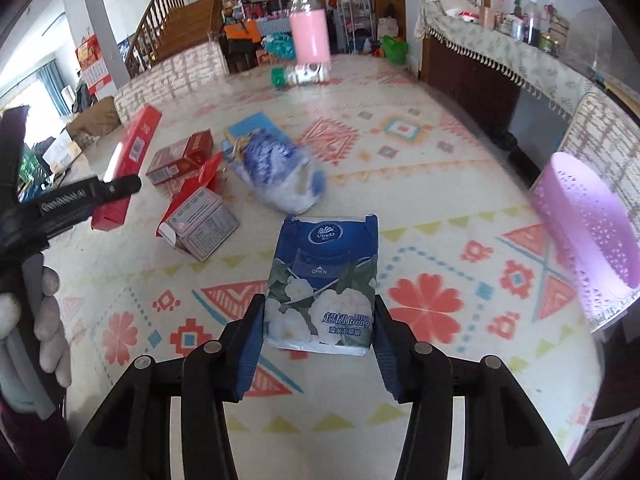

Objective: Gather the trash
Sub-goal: 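Grasp the long red ointment box with the left tool while the right tool grasps a tissue pack, then carry both items to the pink basket and open both tools to drop them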

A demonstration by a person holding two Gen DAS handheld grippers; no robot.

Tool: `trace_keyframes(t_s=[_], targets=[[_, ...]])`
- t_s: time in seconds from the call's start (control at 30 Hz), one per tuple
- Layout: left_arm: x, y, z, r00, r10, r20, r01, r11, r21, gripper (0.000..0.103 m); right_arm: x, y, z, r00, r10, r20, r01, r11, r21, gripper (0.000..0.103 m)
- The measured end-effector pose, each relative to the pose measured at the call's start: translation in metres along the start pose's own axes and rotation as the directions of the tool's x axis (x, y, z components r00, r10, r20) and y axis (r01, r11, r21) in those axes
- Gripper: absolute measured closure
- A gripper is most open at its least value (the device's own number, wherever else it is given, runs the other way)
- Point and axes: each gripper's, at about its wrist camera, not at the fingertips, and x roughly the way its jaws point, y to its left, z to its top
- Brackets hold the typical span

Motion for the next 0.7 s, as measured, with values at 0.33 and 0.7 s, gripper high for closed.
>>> trace_keyframes(t_s=[0.33,0.7], targets=[[0.005,-0.002,-0.004,0.998,0.059,0.012,-0.059,0.998,0.009,0.064,-0.035,-0.038,-0.009,0.997,-0.006,0.078,0.002,0.999,0.046,0.049],[-0.017,-0.021,-0.011,0.986,0.144,0.079,-0.147,0.988,0.037,0.064,-0.053,-0.1,-0.018,0.987,0.016,0.158,-0.033,0.994,0.103,0.049]])
